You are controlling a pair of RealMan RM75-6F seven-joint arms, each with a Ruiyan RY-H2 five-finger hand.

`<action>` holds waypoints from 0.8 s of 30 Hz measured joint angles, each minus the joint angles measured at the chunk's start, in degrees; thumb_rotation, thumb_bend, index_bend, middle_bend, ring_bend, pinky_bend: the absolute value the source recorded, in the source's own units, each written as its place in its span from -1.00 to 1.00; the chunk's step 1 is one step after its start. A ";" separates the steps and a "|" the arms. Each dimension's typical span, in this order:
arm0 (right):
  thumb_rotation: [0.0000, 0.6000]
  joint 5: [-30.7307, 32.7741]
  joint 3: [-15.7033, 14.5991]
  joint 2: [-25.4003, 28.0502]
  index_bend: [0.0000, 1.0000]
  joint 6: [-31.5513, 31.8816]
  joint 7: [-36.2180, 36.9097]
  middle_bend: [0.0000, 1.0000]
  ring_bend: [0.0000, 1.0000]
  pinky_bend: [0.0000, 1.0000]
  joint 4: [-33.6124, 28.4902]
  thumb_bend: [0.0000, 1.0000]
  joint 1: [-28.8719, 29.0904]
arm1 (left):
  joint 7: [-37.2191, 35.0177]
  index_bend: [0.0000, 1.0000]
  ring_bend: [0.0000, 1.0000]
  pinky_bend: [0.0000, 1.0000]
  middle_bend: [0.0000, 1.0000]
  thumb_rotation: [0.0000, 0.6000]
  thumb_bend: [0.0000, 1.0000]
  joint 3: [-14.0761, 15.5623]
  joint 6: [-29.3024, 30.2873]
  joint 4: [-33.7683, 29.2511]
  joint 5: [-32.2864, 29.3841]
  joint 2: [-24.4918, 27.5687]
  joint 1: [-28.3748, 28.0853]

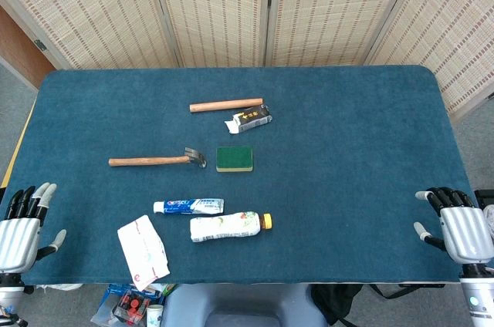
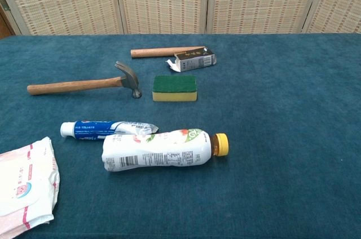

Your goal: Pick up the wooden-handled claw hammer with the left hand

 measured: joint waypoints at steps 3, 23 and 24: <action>1.00 -0.07 -0.01 0.05 -0.36 0.13 0.10 -0.40 -0.57 -0.55 -0.02 -0.54 -0.07 | 0.14 -1.00 -1.00 -1.00 -1.00 1.00 -0.47 0.02 -0.10 -0.11 0.00 0.04 -0.05; 1.00 -1.36 0.75 2.54 -0.37 2.66 0.49 -0.40 -0.57 -0.55 -1.34 -0.54 -0.64 | -5.20 -0.71 -0.84 -1.00 -0.74 1.00 -0.47 -2.45 -4.72 -1.03 0.95 0.78 -5.08; 1.00 -1.43 0.78 2.70 -0.38 2.75 0.49 -0.40 -0.57 -0.55 -1.45 -0.54 -0.66 | -5.43 -0.67 -0.83 -1.00 -0.70 1.00 -0.47 -2.80 -5.45 -1.04 0.94 0.79 -5.79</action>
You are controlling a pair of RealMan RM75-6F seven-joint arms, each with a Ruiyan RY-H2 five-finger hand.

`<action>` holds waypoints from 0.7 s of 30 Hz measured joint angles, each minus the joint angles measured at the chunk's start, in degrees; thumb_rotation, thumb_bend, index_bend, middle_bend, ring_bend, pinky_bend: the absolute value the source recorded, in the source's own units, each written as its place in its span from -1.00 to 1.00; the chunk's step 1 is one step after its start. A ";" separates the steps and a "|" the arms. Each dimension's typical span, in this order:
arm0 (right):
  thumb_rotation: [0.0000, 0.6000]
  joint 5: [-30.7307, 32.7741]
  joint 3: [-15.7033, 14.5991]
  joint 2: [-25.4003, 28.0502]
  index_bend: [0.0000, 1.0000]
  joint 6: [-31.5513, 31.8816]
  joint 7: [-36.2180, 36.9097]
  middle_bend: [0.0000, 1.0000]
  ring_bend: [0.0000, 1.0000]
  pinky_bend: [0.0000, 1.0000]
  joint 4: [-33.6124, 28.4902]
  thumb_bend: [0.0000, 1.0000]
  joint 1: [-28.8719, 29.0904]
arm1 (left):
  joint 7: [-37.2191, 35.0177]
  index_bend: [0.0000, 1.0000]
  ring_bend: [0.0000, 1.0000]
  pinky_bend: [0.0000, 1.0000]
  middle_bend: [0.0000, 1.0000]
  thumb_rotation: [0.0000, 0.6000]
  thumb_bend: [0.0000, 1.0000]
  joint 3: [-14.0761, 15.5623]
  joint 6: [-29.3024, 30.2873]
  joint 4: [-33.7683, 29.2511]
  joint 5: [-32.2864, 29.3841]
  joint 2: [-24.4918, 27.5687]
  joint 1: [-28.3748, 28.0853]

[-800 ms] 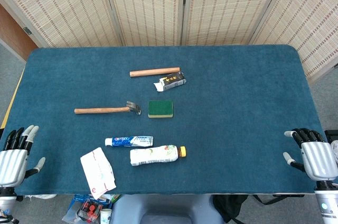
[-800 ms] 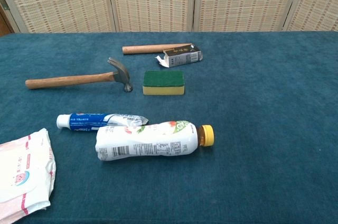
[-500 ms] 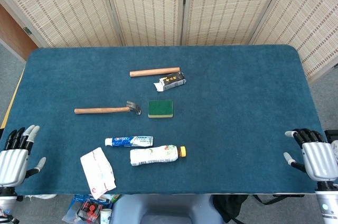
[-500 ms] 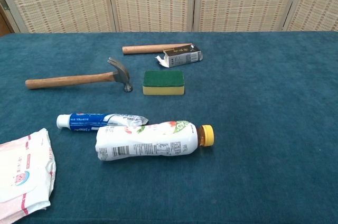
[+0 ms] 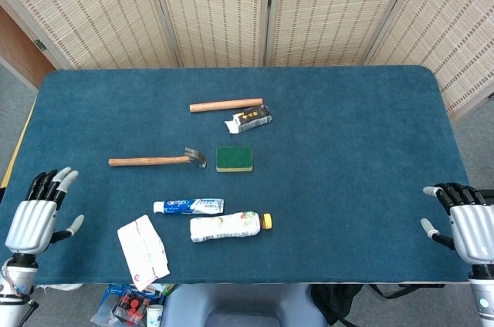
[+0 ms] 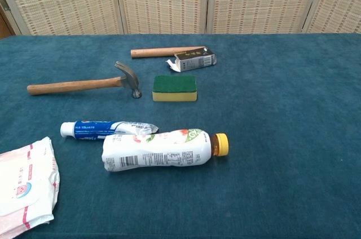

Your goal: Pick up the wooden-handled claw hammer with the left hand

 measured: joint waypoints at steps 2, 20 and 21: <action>1.00 -0.13 0.03 0.31 -0.38 0.12 -0.03 -0.40 -0.57 -0.55 -0.23 -0.54 -0.03 | -0.52 -0.62 -0.81 -1.00 -0.64 1.00 -0.47 -0.81 -1.96 0.07 -0.13 -0.04 -1.78; 1.00 -0.55 -0.31 1.15 -0.38 0.12 -0.26 -0.40 -0.57 -0.55 -1.17 -0.54 -0.28 | 3.14 -0.71 -0.79 -1.00 -0.64 1.00 -0.47 -7.73 -29.25 6.18 -15.43 -5.47 -22.63; 1.00 -0.49 -0.31 1.16 -0.38 0.13 -0.25 -0.40 -0.57 -0.55 -1.18 -0.54 -0.32 | 3.77 -0.71 -0.79 -1.00 -0.64 1.00 -0.47 -7.93 -30.21 7.04 -16.52 -6.12 -23.56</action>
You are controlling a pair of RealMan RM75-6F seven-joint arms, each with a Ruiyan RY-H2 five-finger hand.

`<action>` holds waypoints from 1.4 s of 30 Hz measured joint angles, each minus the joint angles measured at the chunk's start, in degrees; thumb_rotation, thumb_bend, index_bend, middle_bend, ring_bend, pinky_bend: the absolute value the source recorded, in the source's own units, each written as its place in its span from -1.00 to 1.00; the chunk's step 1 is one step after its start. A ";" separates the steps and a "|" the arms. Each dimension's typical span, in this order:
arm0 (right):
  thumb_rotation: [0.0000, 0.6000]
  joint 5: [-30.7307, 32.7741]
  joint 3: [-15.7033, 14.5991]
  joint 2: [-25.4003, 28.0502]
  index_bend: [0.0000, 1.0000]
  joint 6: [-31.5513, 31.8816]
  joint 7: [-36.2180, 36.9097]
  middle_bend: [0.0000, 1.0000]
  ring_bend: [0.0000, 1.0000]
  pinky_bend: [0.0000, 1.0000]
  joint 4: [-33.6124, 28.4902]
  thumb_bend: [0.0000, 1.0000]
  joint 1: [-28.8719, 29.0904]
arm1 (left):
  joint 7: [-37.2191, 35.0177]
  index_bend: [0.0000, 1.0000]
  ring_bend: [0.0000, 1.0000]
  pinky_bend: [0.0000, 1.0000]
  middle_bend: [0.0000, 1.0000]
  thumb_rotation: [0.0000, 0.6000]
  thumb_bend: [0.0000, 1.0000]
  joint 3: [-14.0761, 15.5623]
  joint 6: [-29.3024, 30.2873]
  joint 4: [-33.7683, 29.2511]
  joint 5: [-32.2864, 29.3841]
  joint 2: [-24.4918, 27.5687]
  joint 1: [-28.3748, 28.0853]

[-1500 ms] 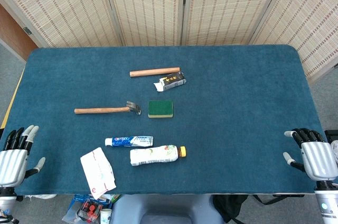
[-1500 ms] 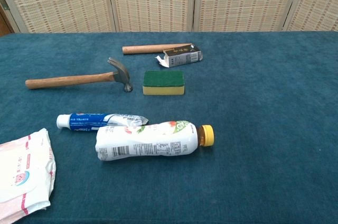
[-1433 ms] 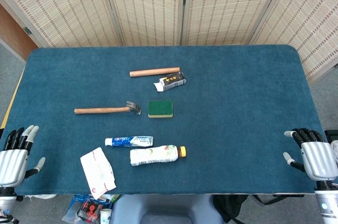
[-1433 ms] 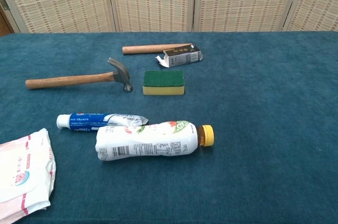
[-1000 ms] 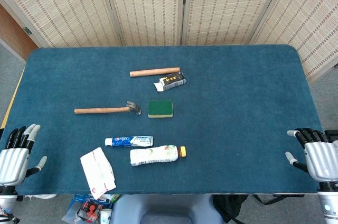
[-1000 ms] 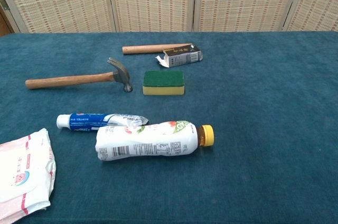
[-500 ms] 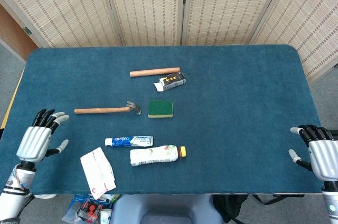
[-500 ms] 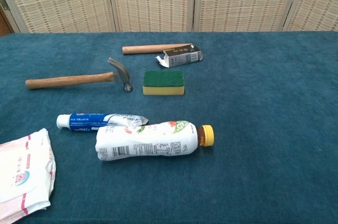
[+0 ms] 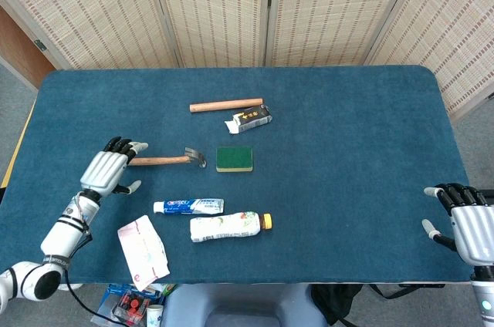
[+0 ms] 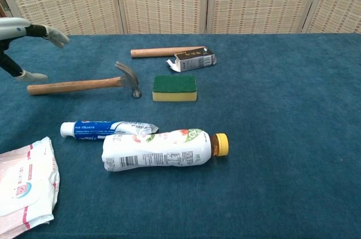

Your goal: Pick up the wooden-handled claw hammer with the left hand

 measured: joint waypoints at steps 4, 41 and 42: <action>1.00 0.18 -0.03 0.03 -0.38 0.06 0.05 -0.40 -0.57 -0.55 -0.03 -0.54 -0.16 | 3.46 -0.74 -0.79 -1.00 -0.64 1.00 -0.47 -0.47 -3.39 2.95 -4.88 -2.32 -3.48; 1.00 2.56 0.11 0.05 -0.37 -1.06 1.01 -0.40 -0.57 -0.55 0.57 -0.54 -0.64 | 20.16 -0.38 -0.65 -1.00 -0.32 1.00 -0.20 6.36 -11.61 19.77 -33.59 -16.51 -22.31; 1.00 2.57 0.11 0.07 -0.37 -1.05 1.00 -0.40 -0.57 -0.55 0.54 -0.54 -0.65 | 19.96 -0.37 -0.64 -1.00 -0.31 1.00 -0.17 6.40 -11.63 19.99 -33.52 -16.64 -22.36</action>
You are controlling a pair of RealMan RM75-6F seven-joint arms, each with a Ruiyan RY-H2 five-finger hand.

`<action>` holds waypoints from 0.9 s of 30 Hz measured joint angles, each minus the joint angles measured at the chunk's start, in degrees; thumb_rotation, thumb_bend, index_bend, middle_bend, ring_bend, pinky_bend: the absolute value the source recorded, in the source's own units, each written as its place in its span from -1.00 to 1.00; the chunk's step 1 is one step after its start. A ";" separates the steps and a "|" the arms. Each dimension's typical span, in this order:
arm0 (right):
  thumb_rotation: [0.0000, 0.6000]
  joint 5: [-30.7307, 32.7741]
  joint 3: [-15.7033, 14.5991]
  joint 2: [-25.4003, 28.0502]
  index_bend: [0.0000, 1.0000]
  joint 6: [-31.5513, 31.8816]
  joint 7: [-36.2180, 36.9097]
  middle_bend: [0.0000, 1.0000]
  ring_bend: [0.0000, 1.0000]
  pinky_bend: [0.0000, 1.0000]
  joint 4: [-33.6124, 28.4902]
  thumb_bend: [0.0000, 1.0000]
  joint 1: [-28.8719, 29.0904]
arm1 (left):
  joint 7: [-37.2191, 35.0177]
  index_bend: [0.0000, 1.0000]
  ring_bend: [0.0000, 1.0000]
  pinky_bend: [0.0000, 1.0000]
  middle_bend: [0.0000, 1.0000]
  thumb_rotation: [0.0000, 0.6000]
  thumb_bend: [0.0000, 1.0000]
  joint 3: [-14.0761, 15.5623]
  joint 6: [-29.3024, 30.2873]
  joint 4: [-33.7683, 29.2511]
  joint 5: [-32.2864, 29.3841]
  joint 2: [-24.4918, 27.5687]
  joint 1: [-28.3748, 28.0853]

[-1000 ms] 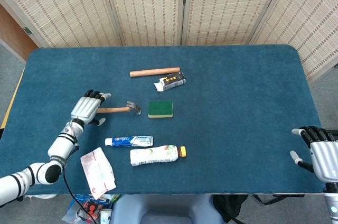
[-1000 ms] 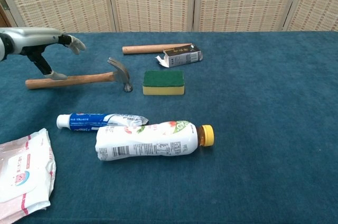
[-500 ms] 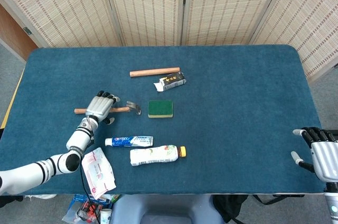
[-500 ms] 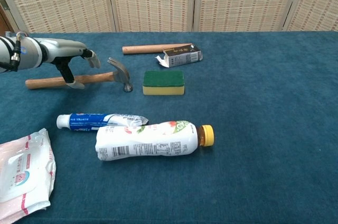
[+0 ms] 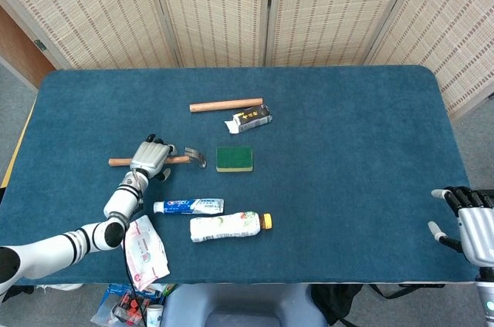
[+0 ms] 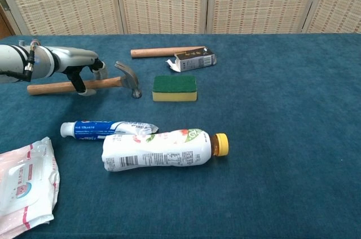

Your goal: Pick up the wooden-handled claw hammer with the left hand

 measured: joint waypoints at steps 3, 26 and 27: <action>1.00 0.07 -0.03 0.08 -0.37 0.08 0.00 -0.40 -0.57 -0.55 -0.09 -0.54 -0.13 | -0.84 -0.35 -0.62 -1.00 -0.29 1.00 -0.12 0.02 -0.29 0.42 0.23 -0.29 -0.11; 1.00 0.67 -0.05 0.49 -0.37 0.19 0.81 -0.40 -0.57 -0.55 0.04 -0.54 -0.74 | -2.54 -0.17 -0.45 -1.00 -0.09 1.00 -0.02 0.75 -1.30 4.69 -0.61 -2.93 -1.61; 1.00 0.72 -0.05 0.49 -0.37 0.19 0.81 -0.40 -0.57 -0.55 0.04 -0.54 -0.76 | -2.54 -0.15 -0.43 -1.00 -0.06 1.00 -0.02 0.74 -1.28 4.92 -0.70 -3.09 -1.66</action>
